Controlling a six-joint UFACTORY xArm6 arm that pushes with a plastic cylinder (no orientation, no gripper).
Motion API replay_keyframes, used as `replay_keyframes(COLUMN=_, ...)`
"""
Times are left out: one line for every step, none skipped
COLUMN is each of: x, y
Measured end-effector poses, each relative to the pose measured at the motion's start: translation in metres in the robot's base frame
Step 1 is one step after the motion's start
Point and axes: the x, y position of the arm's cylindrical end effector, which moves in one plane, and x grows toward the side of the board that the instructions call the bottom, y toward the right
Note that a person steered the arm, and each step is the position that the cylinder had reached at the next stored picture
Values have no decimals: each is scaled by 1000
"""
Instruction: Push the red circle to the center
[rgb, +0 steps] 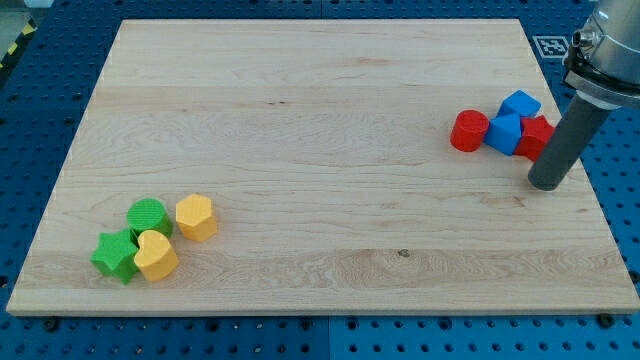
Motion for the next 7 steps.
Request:
replay_keyframes(x=-7, y=53)
replay_keyframes(x=-12, y=75)
replay_keyframes(x=-48, y=64)
replay_keyframes(x=-57, y=55)
replay_keyframes(x=-67, y=28)
replay_keyframes(x=-76, y=-35)
replay_keyframes(x=-76, y=-97)
